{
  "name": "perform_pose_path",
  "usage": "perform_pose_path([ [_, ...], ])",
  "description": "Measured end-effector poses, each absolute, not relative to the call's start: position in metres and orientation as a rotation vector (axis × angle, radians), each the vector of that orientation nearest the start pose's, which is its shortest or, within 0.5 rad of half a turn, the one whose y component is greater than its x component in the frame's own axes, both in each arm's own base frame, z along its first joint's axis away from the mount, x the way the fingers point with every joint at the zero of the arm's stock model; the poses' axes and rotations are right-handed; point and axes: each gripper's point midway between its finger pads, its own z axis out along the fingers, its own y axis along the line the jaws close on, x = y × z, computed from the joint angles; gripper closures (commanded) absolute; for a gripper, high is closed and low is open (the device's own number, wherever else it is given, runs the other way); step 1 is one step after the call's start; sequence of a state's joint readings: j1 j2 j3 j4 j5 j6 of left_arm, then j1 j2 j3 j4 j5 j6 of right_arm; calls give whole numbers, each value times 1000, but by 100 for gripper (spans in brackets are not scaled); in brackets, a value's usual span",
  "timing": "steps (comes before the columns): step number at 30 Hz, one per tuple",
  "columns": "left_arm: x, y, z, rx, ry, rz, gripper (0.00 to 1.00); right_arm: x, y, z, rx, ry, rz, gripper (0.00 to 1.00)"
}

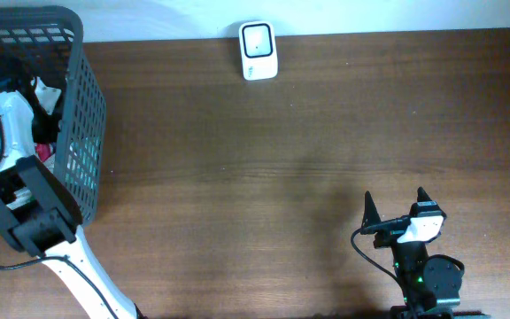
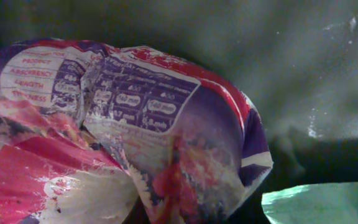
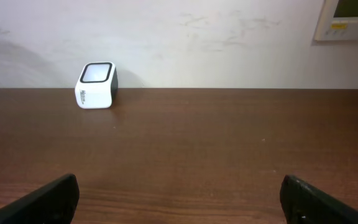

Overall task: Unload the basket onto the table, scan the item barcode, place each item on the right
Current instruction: 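Grasp the purple-red wrapped package in the basket with the left gripper, then lift the package out and carry it toward the white scanner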

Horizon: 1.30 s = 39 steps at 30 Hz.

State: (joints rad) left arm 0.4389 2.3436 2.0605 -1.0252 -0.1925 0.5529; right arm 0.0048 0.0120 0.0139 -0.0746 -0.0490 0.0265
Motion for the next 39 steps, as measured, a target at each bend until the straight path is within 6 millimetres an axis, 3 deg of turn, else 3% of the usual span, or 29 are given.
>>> perform_pose_path([
  [4,464,254,72,-117,2910,432,100,246,10,159,-20,1644,64,1],
  [7,486,255,107,-350,2762,367,100,246,10,159,-20,1644,64,1],
  [9,502,246,146,-433,2629,261,100,246,10,159,-20,1644,64,1],
  [13,522,221,239,-408,2385,76,100,246,10,159,-20,1644,64,1],
  [16,518,196,308,-344,2241,-31,100,246,10,159,-20,1644,64,1],
  [20,504,176,364,-376,2111,-130,100,246,10,159,-20,1644,64,1],
  [26,486,162,415,-532,1965,-263,100,246,10,159,-20,1644,64,1],
  [30,471,140,446,-569,1897,-389,100,246,10,159,-20,1644,64,1],
  [33,471,106,457,-509,1894,-494,100,246,10,159,-20,1644,64,1],
  [39,477,3,452,-325,1987,-702,100,246,10,159,-20,1644,64,1],
])
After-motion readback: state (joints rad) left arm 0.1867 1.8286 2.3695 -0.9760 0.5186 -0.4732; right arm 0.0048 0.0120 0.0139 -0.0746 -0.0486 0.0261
